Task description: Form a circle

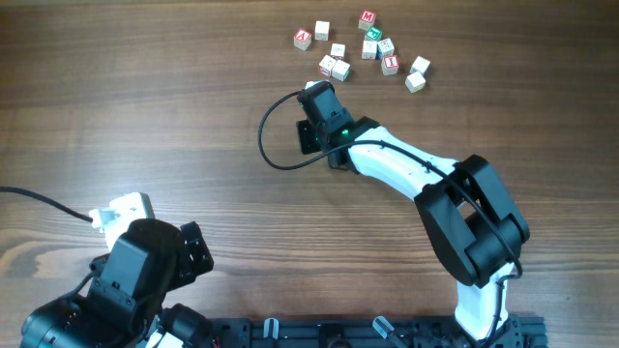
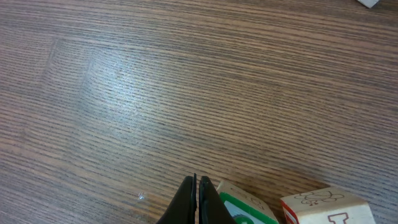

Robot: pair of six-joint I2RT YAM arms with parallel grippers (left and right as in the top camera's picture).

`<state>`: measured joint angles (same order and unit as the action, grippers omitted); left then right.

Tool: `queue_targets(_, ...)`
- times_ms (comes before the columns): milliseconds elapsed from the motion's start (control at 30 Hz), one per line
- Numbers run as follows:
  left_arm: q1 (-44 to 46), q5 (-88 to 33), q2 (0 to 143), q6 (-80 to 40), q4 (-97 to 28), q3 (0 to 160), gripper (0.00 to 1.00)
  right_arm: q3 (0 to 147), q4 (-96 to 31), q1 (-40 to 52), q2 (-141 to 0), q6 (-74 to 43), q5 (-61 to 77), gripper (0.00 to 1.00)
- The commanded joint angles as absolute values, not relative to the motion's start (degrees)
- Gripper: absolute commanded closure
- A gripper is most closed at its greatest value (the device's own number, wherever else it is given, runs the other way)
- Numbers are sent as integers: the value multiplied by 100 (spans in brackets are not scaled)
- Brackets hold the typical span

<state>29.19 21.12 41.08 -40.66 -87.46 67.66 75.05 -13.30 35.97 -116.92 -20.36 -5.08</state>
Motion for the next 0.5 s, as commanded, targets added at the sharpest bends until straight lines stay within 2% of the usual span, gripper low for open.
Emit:
queue_targets(0, 2912, 2106, 4119, -4141, -8750, 6744, 0, 7564, -1352, 3614, -11775, -1933, -377, 95)
queue_targets(467, 2912, 2106, 4119, -4141, -8750, 6744, 0, 7564, -1575, 3614, -11775, -1798, -97, 95)
